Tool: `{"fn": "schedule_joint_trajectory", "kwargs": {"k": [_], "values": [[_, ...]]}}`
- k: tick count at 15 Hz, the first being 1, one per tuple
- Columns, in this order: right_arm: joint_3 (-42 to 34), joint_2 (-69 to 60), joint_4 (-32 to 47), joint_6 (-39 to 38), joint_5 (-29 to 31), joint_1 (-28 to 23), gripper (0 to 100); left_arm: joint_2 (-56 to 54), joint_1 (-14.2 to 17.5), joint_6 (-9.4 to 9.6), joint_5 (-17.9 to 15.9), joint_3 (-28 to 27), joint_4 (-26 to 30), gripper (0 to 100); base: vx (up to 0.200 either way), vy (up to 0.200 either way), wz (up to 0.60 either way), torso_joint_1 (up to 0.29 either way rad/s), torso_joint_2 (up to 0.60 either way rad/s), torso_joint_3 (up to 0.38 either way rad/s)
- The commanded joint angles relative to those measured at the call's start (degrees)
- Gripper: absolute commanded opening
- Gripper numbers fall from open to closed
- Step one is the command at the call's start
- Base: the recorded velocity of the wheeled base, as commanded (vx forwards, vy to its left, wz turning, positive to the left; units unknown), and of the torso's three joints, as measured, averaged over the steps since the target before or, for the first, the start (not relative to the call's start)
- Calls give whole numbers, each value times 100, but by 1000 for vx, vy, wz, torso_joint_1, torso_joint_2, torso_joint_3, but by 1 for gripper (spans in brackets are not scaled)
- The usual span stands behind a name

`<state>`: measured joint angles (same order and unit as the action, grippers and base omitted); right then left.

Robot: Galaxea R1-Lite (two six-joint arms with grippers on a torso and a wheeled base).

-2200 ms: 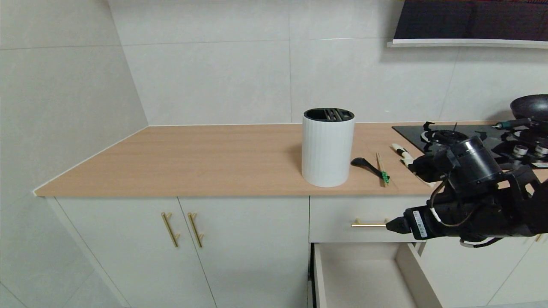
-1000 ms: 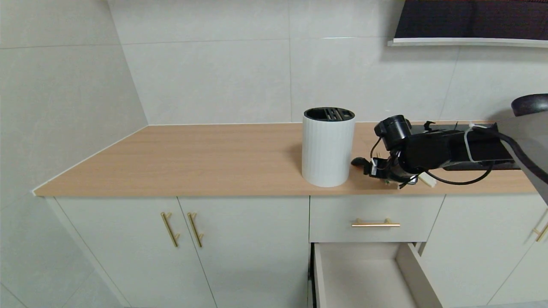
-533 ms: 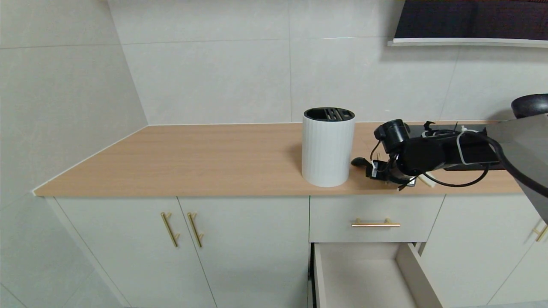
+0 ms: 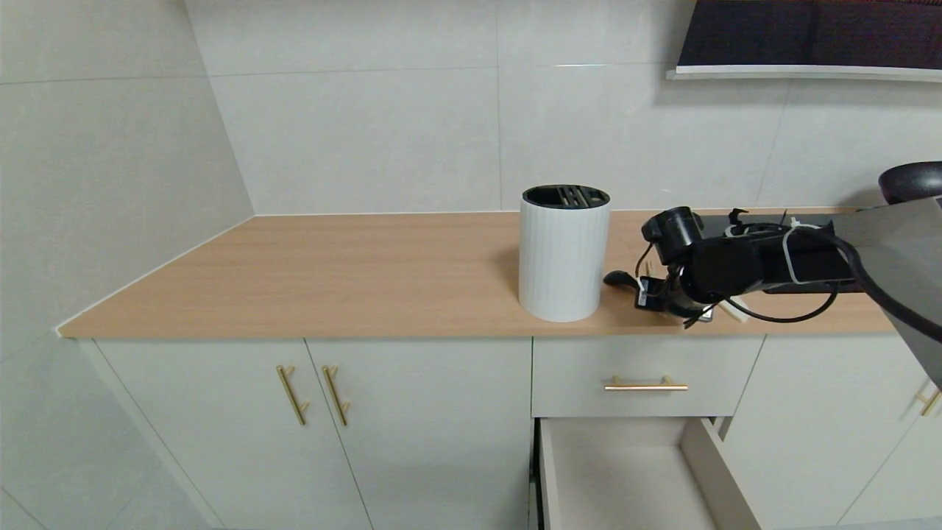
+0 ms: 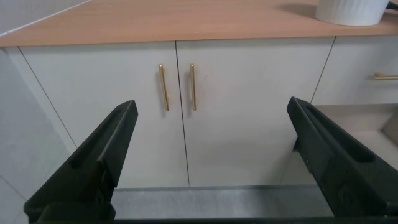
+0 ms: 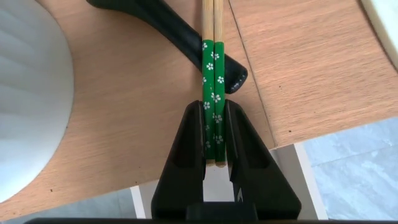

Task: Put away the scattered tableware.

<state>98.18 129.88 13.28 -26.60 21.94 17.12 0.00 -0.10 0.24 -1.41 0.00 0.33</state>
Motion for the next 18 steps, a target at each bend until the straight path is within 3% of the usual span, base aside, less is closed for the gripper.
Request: {"fn": "schedule_joint_trajectory", "kwargs": {"k": [1, 3, 6, 9, 11, 15, 18], "values": [[-27, -112, 8, -3, 3, 2, 0, 0, 1, 2, 1, 0, 2, 100, 0, 0, 0, 0, 0, 0], [-273, -534, 114, -3, -6, 2, 0, 0, 1, 2, 1, 0, 2, 100, 0, 0, 0, 0, 0, 0], [-1328, -1799, 123, -3, -111, 117, 0, 0, 1, 2, 1, 0, 2, 100, 0, 0, 0, 0, 0, 0], [-2796, -3548, 105, 14, -797, 477, 0, 0, 1, 2, 1, 0, 2, 100, 0, 0, 0, 0, 0, 0], [-3437, -4252, 131, 67, -858, 644, 0, 0, 1, 2, 1, 0, 2, 100, 0, 0, 0, 0, 0, 0], [-3754, -4744, 949, 199, -1096, 890, 0, 0, 1, 2, 1, 0, 2, 100, 0, 0, 0, 0, 0, 0], [-3974, -4691, 949, 586, -1351, 881, 0, 0, 1, 2, 1, 0, 2, 100, 0, 0, 0, 0, 0, 0]]}}
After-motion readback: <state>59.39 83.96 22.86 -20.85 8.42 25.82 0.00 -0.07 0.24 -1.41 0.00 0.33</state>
